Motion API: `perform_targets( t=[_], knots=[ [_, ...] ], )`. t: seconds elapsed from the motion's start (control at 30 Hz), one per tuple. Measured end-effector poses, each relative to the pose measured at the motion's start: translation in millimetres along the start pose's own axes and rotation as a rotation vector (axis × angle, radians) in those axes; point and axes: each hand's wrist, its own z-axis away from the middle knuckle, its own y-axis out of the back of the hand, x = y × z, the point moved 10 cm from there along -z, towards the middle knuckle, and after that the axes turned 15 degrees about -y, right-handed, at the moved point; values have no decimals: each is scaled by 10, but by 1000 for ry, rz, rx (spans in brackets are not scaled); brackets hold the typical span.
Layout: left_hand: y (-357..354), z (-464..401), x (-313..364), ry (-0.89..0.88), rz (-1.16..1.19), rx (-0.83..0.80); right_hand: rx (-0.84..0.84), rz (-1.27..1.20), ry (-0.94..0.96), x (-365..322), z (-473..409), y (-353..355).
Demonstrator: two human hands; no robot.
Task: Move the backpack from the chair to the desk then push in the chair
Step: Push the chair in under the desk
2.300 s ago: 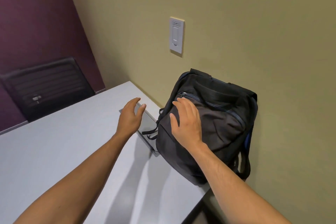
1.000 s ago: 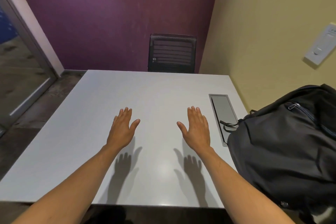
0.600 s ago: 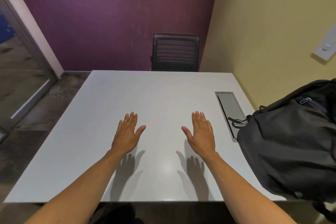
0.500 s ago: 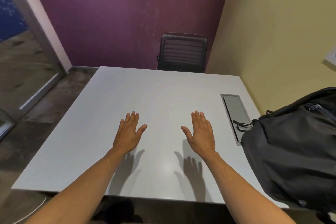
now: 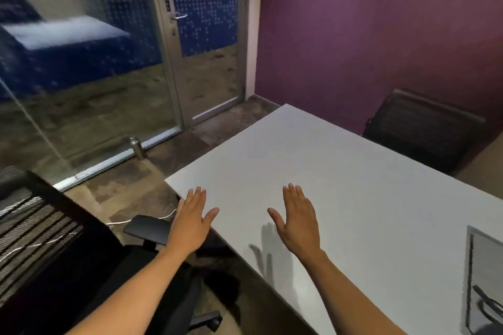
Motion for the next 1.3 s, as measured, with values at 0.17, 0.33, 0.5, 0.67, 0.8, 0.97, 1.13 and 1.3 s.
perform_targets(
  t=[0.17,0.33,0.5,0.67,0.8,0.97,1.13,1.3],
  knots=[
    [594,890,-524,167,-86,138,-86,-17,185,-879,251,-385],
    [1179,1852,-917,332,-144,282,-163,-29,416,-1854,705,-690],
    [1650,3004,-1221,493,-201,399,-207,-68,637,-2845,1458,-901],
    [2038,4230,-1413,633,-249,463,-250,-129,781,-3647,2474,-1098],
    [2315,5144,-1550,717,-256,515,-284,-160,851,-4140,3248,-1268],
    [2622,6199,-1703,815,-279,568,-352,-179,911,-4646,4085,-1529],
    [2855,7116,-1819,935,-276,621,-425,-144,989,-5049,4775,-1783],
    [3094,7709,-1939,1006,-320,676,-469,-141,1083,-5467,5310,-1962]
  ],
)
